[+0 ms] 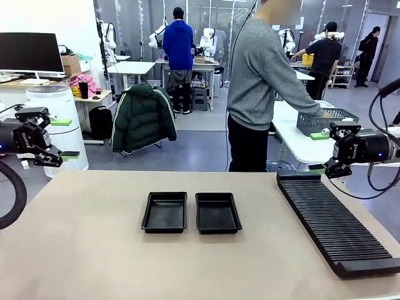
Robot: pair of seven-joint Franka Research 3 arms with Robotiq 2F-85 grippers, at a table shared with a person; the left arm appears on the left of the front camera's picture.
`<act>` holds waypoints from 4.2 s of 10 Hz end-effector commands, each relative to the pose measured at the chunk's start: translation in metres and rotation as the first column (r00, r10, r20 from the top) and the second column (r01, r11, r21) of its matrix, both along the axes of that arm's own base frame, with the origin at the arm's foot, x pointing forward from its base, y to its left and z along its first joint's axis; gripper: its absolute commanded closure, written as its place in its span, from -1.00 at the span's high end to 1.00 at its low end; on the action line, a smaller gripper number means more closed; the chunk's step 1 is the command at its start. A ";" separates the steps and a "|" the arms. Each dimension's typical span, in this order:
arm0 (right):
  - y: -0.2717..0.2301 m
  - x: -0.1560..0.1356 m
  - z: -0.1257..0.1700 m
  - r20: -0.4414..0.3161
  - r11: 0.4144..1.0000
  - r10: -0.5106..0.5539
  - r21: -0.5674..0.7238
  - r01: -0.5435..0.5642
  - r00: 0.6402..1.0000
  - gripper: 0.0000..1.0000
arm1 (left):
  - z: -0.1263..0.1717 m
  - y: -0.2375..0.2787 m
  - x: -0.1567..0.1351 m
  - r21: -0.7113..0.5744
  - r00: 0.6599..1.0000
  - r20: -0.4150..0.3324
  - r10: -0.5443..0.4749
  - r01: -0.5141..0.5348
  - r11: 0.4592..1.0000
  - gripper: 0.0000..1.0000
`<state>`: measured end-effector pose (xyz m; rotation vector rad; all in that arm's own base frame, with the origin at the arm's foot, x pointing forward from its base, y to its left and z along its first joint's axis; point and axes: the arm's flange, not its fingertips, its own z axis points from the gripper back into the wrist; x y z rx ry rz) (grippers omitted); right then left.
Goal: Inspect and transfer BCBs to ESD trays.
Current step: Pick up the Blank PCB from the PCB Rack and place it in the left ESD tray.
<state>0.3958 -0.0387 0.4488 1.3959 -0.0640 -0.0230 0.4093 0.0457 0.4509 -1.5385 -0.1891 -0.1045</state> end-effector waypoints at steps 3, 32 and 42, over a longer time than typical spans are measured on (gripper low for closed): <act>-0.002 0.001 0.000 -0.001 1.000 -0.001 -0.004 0.001 1.000 1.00 | 0.000 0.000 0.000 0.000 1.000 0.000 0.000 0.000 1.000 1.00; -0.002 0.001 0.000 -0.001 1.000 -0.001 -0.004 0.001 1.000 1.00 | 0.000 0.000 0.000 0.000 1.000 0.000 0.000 0.000 1.000 1.00; -0.002 0.001 0.000 -0.001 1.000 -0.001 -0.004 0.001 1.000 1.00 | 0.000 0.000 0.000 0.000 1.000 0.000 0.000 0.000 1.000 1.00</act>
